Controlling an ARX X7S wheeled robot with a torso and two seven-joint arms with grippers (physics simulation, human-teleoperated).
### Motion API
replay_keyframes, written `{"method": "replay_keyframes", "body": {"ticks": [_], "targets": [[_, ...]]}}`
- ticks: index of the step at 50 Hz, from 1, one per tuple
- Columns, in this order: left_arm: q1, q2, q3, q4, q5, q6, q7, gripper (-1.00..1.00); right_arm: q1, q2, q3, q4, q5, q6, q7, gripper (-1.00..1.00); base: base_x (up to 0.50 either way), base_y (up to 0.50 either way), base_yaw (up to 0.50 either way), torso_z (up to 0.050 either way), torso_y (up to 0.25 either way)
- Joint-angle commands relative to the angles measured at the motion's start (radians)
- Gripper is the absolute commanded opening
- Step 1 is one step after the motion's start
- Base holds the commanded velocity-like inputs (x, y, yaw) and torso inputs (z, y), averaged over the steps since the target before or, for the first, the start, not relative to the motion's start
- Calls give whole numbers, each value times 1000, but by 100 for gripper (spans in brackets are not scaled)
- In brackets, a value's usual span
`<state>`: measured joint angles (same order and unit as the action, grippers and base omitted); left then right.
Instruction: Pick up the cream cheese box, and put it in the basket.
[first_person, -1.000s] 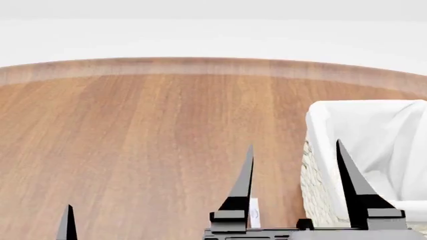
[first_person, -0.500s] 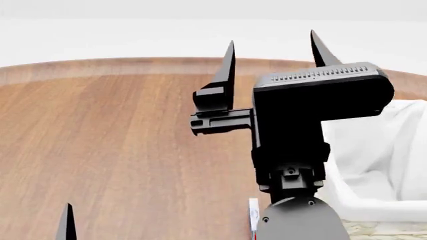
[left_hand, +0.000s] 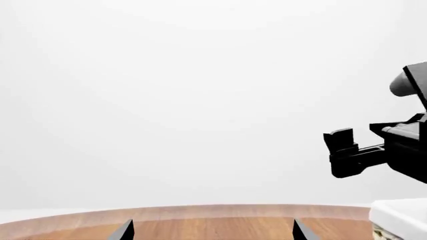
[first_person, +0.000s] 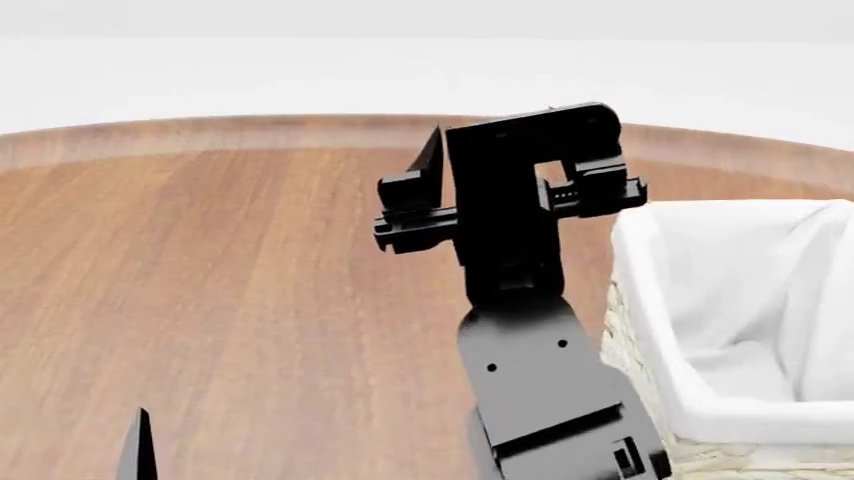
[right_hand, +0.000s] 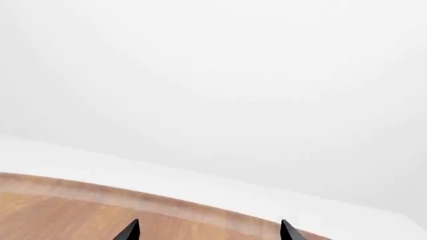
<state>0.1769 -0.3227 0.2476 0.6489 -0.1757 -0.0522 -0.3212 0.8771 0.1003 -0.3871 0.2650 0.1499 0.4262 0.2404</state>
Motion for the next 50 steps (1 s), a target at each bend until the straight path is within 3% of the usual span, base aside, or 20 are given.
{"method": "replay_keyframes", "body": {"ticks": [1, 9, 16, 27, 50], "targets": [[-2, -4, -2, -1, -17, 4, -3, 100, 87, -68, -3, 431, 26, -191, -41, 100, 0, 0, 0, 0, 0], [1, -7, 1, -1, -25, 12, -2, 100, 149, -98, -55, 682, 83, -320, -61, 100, 0, 0, 0, 0, 0], [2, -12, 3, -2, -30, 18, 0, 100, 225, -100, -348, 950, 374, -473, -43, 100, 0, 0, 0, 0, 0], [1, -16, 11, 0, -28, 19, -4, 100, 225, -100, -635, 1039, 668, -510, -38, 100, 0, 0, 0, 0, 0], [0, -25, 16, -4, -31, 27, -10, 100, 170, -100, -624, 1043, 662, -510, -28, 100, 0, 0, 0, 0, 0]]}}
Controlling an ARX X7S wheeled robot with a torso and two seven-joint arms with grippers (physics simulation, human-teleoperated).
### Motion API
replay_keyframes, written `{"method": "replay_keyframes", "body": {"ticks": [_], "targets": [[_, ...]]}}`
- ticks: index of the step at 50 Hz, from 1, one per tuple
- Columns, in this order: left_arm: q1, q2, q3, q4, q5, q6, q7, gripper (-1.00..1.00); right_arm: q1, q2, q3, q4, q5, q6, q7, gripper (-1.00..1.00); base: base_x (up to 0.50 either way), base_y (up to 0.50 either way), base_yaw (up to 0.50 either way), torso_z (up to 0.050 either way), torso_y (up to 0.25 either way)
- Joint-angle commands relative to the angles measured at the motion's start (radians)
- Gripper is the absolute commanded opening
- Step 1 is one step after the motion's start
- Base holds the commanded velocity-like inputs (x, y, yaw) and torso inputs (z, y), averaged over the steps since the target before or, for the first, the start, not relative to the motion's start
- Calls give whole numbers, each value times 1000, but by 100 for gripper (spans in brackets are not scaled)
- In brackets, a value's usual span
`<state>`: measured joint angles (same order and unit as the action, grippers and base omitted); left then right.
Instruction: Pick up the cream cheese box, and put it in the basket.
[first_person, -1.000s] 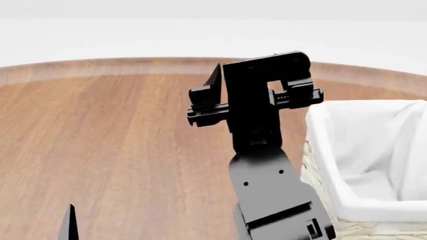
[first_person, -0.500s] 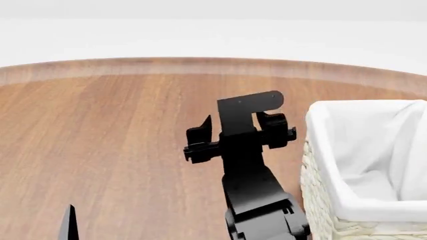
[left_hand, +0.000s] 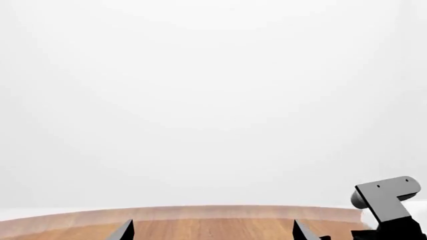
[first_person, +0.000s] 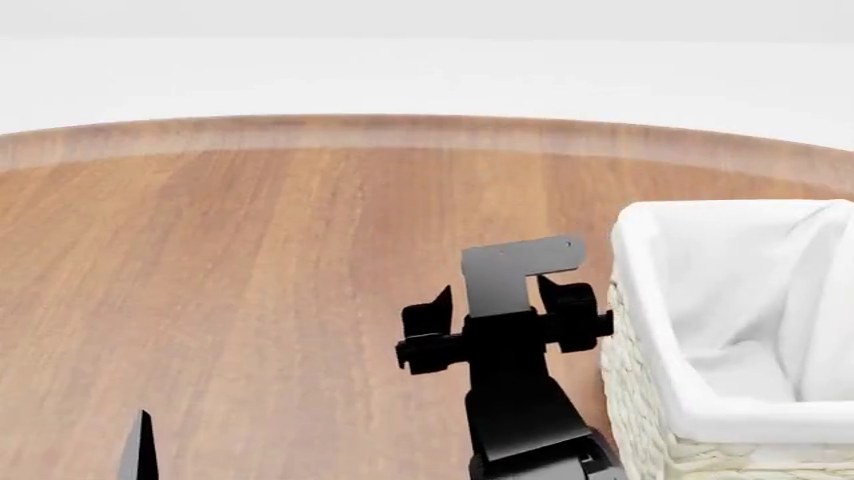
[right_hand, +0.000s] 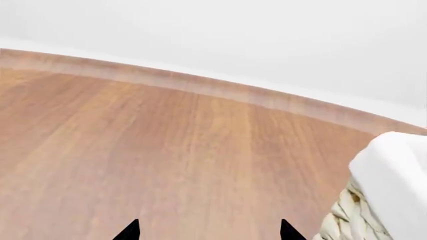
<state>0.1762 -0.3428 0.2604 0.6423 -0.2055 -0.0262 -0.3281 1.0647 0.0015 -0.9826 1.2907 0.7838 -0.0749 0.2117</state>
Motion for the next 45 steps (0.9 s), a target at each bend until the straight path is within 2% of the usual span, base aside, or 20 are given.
{"method": "replay_keyframes", "body": {"ticks": [1, 15, 21, 34, 45], "targets": [[1, -5, 3, 3, -1, 1, -4, 100, -19, -1, -32, 17, 31, -10, 0, 100, 0, 0, 0, 0, 0], [1, -10, 9, 4, 3, 3, -8, 100, -43, -1, -32, 18, 24, -5, 0, 100, 0, 0, 0, 0, 0], [3, -15, 14, 1, 6, 9, -5, 100, -64, -1, 57, 18, -61, 12, -7, 100, 0, 0, 0, 0, 0], [1, -18, 19, -1, 6, 10, -7, 100, -78, -1, 161, 18, -156, 31, -20, 100, 0, 0, 0, 0, -126], [2, -22, 24, 2, 7, 13, -10, 100, -94, -1, 171, 18, -163, 32, -20, 100, 0, 0, 0, 0, -131]]}}
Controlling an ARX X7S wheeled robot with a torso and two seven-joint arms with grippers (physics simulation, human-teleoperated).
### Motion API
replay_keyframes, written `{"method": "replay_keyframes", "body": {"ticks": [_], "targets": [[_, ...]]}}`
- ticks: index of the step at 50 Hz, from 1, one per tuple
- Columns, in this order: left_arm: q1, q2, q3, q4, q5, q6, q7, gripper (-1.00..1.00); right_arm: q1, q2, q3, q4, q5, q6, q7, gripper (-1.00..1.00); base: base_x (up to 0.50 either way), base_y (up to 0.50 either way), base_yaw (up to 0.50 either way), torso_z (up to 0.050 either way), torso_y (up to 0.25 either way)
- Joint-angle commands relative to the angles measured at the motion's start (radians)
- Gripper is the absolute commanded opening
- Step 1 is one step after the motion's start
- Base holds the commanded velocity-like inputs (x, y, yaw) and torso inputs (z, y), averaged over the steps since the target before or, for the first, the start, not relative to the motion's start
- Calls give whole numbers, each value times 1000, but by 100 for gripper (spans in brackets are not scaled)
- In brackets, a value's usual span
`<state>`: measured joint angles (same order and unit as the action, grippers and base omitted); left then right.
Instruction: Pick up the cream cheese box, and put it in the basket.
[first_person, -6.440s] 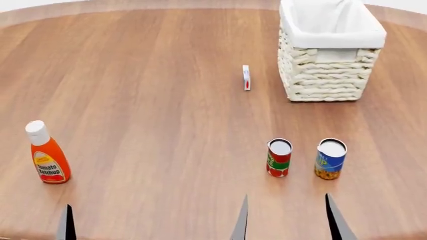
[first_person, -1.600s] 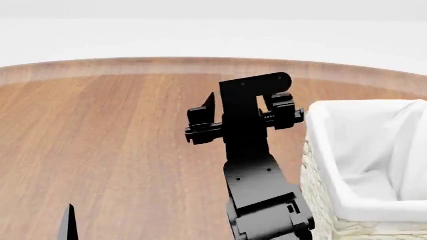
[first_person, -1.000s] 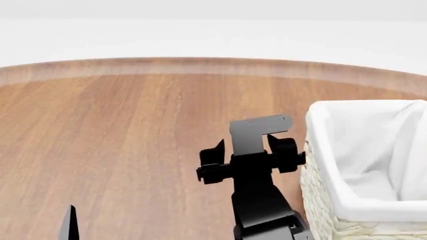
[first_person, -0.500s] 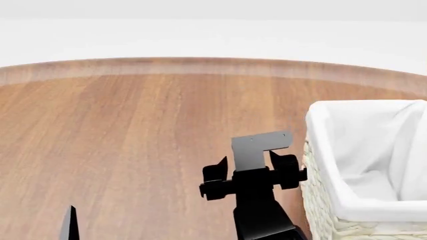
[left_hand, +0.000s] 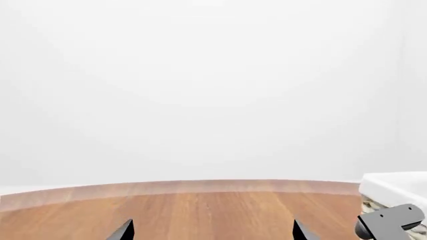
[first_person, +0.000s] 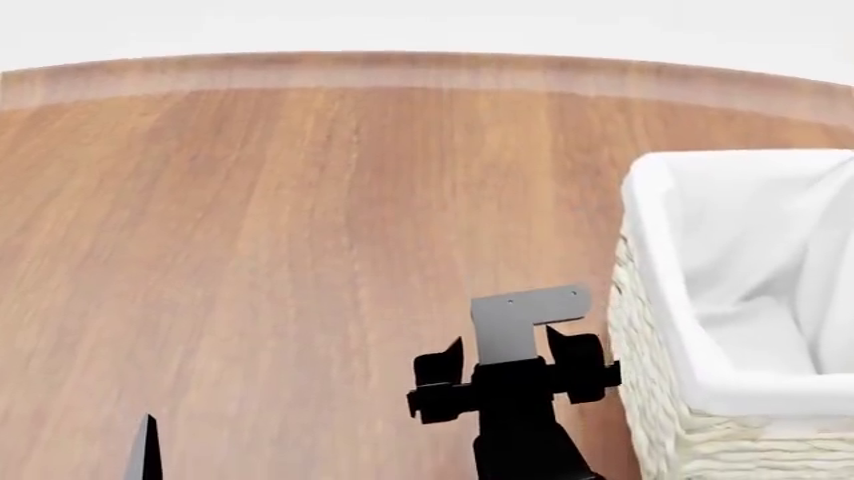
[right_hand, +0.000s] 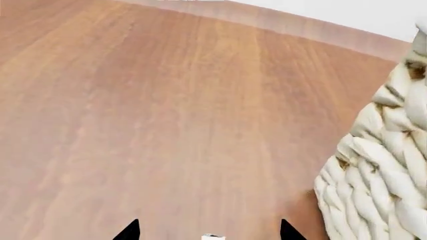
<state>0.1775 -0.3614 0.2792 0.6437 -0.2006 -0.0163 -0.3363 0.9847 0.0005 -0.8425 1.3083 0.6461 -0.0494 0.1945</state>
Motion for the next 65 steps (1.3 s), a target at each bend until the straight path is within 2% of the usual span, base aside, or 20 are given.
{"method": "replay_keyframes", "body": {"ticks": [1, 12, 47, 48, 65], "targets": [[1, -4, 5, 1, 0, 3, -2, 100, -18, 0, 39, 0, -32, 5, -3, 100, 0, 0, 0, 0, -129], [2, -7, 9, 8, 1, 0, -7, 100, -40, 0, 60, 0, -45, 4, -7, 100, 0, 0, 0, 0, -119], [-1, -13, 22, -2, -1, 12, -15, 100, -88, 0, 190, 0, -152, 19, -27, 100, 0, 0, 0, 0, 0], [-1, -13, 21, -3, -2, 14, -15, 100, -88, 0, 190, 0, -152, 19, -27, -100, 0, 0, 0, 0, 0], [1, -20, 19, 2, -11, 17, -20, 100, -79, 0, 180, 0, -134, 4, -30, -100, 0, 0, 0, 0, 0]]}}
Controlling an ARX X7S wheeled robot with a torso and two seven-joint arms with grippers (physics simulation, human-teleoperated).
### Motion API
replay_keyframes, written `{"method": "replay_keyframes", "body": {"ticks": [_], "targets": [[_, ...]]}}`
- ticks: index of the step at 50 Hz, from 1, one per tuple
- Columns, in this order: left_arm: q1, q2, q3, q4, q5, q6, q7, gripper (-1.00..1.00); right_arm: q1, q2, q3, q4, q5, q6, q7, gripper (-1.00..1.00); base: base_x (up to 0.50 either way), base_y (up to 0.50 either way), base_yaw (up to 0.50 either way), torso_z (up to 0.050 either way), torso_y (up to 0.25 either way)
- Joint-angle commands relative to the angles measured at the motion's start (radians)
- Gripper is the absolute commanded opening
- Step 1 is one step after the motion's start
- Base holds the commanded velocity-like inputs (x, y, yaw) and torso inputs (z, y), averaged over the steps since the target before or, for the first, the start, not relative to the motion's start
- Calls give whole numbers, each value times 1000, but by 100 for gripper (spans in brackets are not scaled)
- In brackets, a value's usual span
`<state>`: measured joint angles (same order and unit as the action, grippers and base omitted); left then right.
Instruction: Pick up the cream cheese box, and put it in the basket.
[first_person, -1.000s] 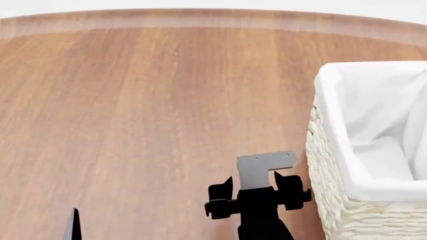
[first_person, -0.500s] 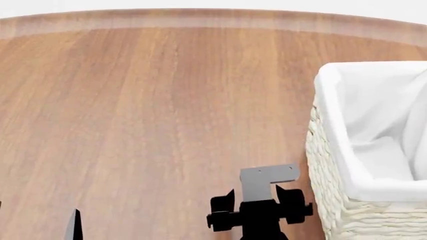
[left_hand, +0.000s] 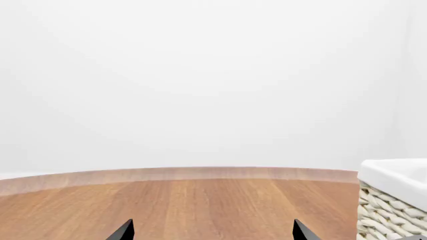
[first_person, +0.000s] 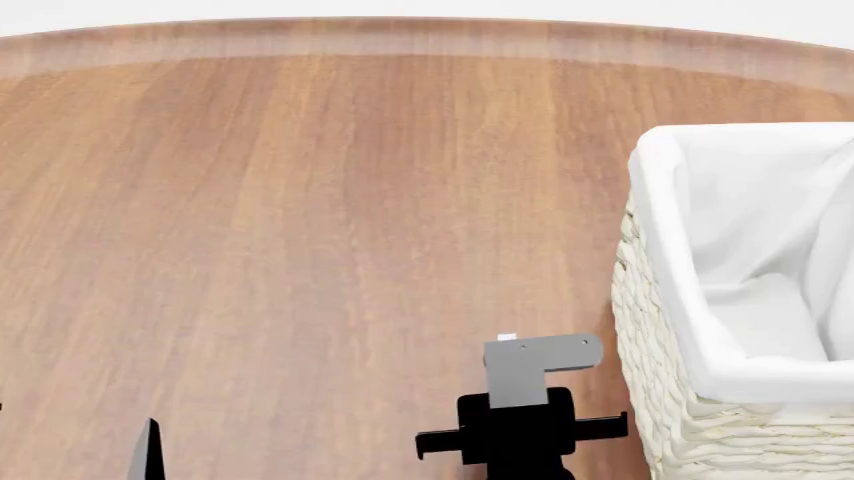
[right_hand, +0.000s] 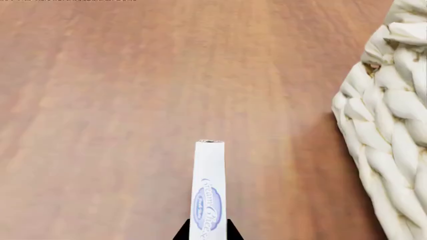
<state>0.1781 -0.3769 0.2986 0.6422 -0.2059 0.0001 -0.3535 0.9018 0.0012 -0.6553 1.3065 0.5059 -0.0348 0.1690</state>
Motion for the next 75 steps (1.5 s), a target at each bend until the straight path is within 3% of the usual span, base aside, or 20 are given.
{"method": "replay_keyframes", "body": {"ticks": [1, 35, 75], "targets": [[1, -5, 0, 3, -5, 1, -4, 100, 6, -1, -12, 2, 13, -12, -3, -100, 0, 0, 0, 0, 0], [-6, -14, 11, 2, -21, -10, -8, 100, 110, 2, -261, -25, 254, -126, 15, -100, 0, 0, 0, 0, 28], [-9, -28, 17, 11, -23, -16, -20, 100, 69, 280, -289, -798, 308, 124, 280, -100, 0, 0, 0, 0, 227]]}}
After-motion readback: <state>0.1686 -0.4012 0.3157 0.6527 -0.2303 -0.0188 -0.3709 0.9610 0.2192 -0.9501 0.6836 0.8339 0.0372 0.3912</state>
